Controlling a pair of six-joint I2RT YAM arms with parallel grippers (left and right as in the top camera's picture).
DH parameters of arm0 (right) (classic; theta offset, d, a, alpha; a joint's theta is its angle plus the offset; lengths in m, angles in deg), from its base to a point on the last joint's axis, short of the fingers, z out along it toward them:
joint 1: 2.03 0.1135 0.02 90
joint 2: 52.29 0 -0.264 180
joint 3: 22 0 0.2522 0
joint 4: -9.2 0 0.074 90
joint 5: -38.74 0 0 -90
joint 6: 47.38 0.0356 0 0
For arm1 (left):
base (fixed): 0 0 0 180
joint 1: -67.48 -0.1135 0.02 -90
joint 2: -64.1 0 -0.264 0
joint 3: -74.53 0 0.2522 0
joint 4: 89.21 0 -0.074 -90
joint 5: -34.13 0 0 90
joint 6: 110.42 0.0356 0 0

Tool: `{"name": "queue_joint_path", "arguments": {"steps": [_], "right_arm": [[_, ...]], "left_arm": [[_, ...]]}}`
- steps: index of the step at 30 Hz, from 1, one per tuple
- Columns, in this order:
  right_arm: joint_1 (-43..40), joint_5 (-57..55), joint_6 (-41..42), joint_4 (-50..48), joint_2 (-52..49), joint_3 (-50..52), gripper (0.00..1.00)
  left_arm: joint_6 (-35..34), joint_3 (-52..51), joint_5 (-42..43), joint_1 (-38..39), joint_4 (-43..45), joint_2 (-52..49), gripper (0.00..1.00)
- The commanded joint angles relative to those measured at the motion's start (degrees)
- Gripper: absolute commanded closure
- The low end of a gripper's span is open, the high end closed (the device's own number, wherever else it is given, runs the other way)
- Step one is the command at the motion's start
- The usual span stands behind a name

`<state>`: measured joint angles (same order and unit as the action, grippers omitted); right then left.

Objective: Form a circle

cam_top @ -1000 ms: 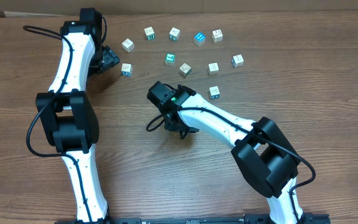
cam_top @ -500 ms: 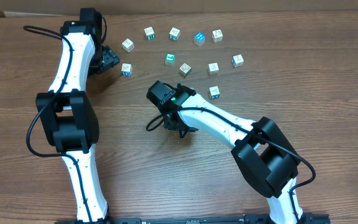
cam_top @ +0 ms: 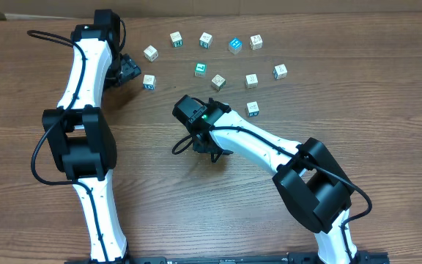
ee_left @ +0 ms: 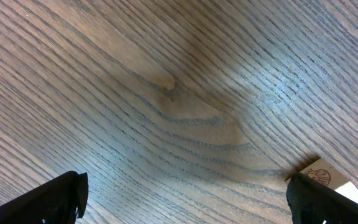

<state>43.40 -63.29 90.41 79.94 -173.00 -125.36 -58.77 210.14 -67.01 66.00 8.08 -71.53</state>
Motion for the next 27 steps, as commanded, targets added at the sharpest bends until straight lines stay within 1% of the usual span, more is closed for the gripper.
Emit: {"name": "queue_joint_path", "arguments": {"steps": [1,4,8,10,12,14,21,24,27], "right_arm": [[0.4,-0.8,0.2,-0.2,1.1,0.4,0.60],[0.4,-0.8,0.2,0.1,1.1,0.4,0.65],[0.4,-0.8,0.2,0.1,1.1,0.5,0.66],[0.4,-0.8,0.2,-0.1,1.1,0.5,0.64],[0.4,-0.8,0.2,-0.9,1.1,0.9,0.59],[0.4,-0.8,0.2,-1.7,1.1,1.4,0.59],[0.4,-0.8,0.2,-1.9,1.1,2.2,0.69],[0.4,-0.8,-0.3,-1.3,1.1,2.2,0.71],[0.4,-0.8,-2.7,-1.1,1.1,2.2,0.71]], "left_arm": [[1.1,-0.2,0.2,0.7,0.1,2.0,0.00],[1.1,-0.2,0.2,0.7,0.1,2.0,0.01],[1.1,-0.2,0.2,0.7,0.1,2.0,0.01],[1.1,-0.2,0.2,0.7,0.1,2.0,0.00],[1.1,-0.2,0.2,0.7,0.1,2.0,0.00],[1.1,-0.2,0.2,0.7,0.1,2.0,0.00],[1.1,-0.2,0.2,0.7,0.1,2.0,0.00],[1.1,-0.2,0.2,0.7,0.1,2.0,0.00],[1.1,-0.2,0.2,0.7,0.1,2.0,0.01]]}}
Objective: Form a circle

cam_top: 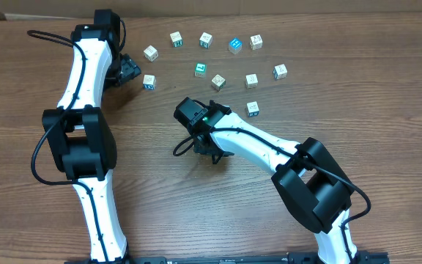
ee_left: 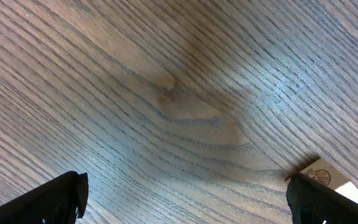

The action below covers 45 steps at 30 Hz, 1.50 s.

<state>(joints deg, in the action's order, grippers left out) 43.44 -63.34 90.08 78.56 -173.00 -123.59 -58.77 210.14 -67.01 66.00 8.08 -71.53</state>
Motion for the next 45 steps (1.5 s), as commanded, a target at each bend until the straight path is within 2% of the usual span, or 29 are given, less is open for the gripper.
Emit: {"name": "queue_joint_path", "arguments": {"steps": [1,22,25,35,45], "right_arm": [[0.3,-0.7,-2.7,0.1,1.1,0.5,0.70],[0.3,-0.7,-4.7,-1.4,1.1,0.5,0.69],[0.3,-0.7,-4.7,-1.3,1.1,0.5,0.63],[0.3,-0.7,-4.7,-1.4,1.1,0.4,0.59],[-2.6,0.1,-7.1,4.0,3.3,-9.3,0.58]], "left_arm": [[1.1,-0.2,0.2,0.7,0.1,2.0,0.01],[1.1,-0.2,0.2,0.7,0.1,2.0,0.00],[1.1,-0.2,0.2,0.7,0.1,2.0,0.00],[1.1,-0.2,0.2,0.7,0.1,2.0,0.00],[1.1,-0.2,0.2,0.7,0.1,2.0,0.01]]}}
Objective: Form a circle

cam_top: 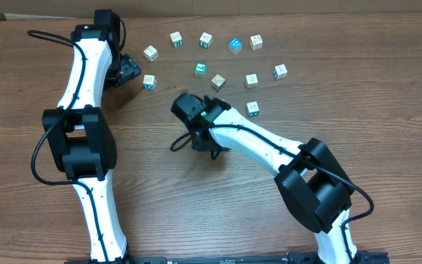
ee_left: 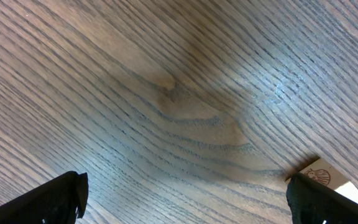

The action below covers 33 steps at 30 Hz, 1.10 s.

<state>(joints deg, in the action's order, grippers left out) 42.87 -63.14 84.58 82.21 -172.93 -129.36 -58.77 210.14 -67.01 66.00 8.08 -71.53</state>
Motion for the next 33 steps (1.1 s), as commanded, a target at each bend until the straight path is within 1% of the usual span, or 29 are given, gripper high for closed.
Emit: {"name": "queue_joint_path", "arguments": {"steps": [1,9,11,14,15,16,17,23,33], "right_arm": [[-2.7,-0.2,-1.9,0.4,3.6,-3.8,0.58],[-12.2,-0.5,-2.0,3.9,3.9,-3.8,0.56],[-15.0,-0.5,-2.0,5.0,3.9,-3.8,0.54],[-18.6,-0.5,-2.0,6.4,3.9,-3.5,0.45],[-19.6,-0.5,-2.0,7.0,3.9,-3.5,0.38],[-20.7,-0.5,-2.0,7.5,3.9,-3.5,0.18],[-21.5,-0.5,-2.0,7.8,3.9,-3.5,0.00],[-25.7,-0.5,-1.9,8.0,3.8,-3.5,0.00],[-27.1,-1.6,-1.9,8.0,3.8,-3.5,0.00]], "left_arm": [[1.1,-0.2,0.2,0.7,0.1,2.0,0.00],[1.1,-0.2,0.2,0.7,0.1,2.0,0.00],[1.1,-0.2,0.2,0.7,0.1,2.0,0.01],[1.1,-0.2,0.2,0.7,0.1,2.0,0.01],[1.1,-0.2,0.2,0.7,0.1,2.0,0.01],[1.1,-0.2,0.2,0.7,0.1,2.0,0.00],[1.1,-0.2,0.2,0.7,0.1,2.0,0.00],[1.1,-0.2,0.2,0.7,0.1,2.0,0.00],[1.1,-0.2,0.2,0.7,0.1,2.0,0.00]]}}
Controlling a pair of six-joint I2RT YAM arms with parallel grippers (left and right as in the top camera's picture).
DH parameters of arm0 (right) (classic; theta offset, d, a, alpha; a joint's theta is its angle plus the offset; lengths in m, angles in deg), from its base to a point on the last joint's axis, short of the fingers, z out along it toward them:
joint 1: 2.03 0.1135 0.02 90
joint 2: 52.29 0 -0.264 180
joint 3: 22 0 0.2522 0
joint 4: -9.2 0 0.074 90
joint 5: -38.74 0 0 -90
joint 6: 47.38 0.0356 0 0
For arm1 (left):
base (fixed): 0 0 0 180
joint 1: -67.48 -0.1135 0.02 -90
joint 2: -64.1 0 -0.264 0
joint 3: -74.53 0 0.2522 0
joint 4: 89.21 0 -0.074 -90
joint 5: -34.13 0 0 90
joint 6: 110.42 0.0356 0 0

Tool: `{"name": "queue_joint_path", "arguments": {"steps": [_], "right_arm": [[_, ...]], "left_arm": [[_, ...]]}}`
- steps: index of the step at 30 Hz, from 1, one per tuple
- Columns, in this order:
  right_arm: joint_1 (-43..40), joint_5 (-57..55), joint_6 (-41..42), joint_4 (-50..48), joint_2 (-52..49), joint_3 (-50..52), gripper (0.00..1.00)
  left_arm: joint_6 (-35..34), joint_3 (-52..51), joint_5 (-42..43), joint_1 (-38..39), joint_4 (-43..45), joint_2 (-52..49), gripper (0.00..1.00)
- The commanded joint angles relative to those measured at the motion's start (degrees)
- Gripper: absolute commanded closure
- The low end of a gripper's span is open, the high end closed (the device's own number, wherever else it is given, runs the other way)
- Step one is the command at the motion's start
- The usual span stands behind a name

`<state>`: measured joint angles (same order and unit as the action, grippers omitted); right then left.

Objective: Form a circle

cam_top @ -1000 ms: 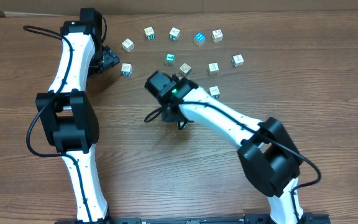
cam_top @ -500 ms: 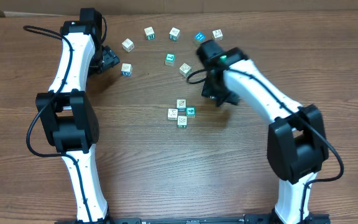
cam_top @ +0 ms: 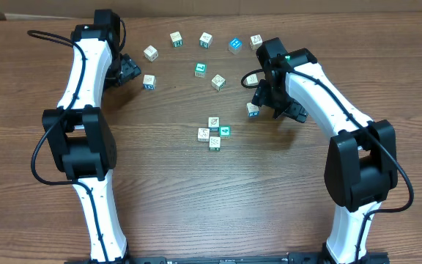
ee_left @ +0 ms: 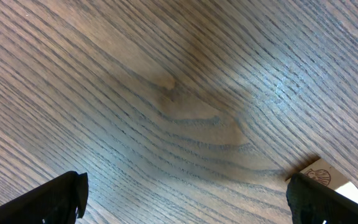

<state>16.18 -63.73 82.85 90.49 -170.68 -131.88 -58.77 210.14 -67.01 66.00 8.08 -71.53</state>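
Observation:
Small wooden letter blocks lie on the wooden table (cam_top: pixel 160 191). Several form a loose arc at the back, from one block (cam_top: pixel 150 52) to another (cam_top: pixel 256 41), with a few (cam_top: pixel 201 69) inside it. A tight cluster of several blocks (cam_top: pixel 213 133) sits mid-table. My right gripper (cam_top: pixel 273 104) hangs just right of a single block (cam_top: pixel 252 109); its jaws are not readable from above. My left gripper (cam_top: pixel 128 70) (ee_left: pixel 182 199) is open low over bare wood, with a block (cam_top: pixel 149 81) (ee_left: pixel 328 177) beside its right finger (ee_left: pixel 319 202).
The right arm (cam_top: pixel 321 95) crosses the back right of the table and covers part of the block arc there. The left arm (cam_top: pixel 79 88) runs along the left side. A black cable (cam_top: pixel 46 34) trails at the back left.
My right arm has gone from the middle of the table to the back right, beside the single block. Where its gripper hung, a cluster of several blocks now shows. The left arm is unchanged.
At all three earlier moments my right gripper stayed low over mid-table, shifting only slightly, and hid what lay beneath it. The left gripper stayed open beside its block throughout. Now the right gripper is at the back right and the cluster is uncovered.

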Motion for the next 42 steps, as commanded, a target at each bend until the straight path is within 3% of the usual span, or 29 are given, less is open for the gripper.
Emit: {"name": "queue_joint_path", "arguments": {"steps": [1,19,42], "right_arm": [[-0.4,-1.0,-0.2,-0.4,1.6,-1.0,0.00],[-0.4,-1.0,-0.2,-6.8,1.6,-1.0,0.00],[-0.4,-1.0,-0.2,-7.3,1.6,-1.0,0.00]], "left_arm": [[1.1,-0.2,0.2,0.7,0.1,2.0,0.00],[1.1,-0.2,0.2,0.7,0.1,2.0,0.00],[1.1,-0.2,0.2,0.7,0.1,2.0,0.00]]}}
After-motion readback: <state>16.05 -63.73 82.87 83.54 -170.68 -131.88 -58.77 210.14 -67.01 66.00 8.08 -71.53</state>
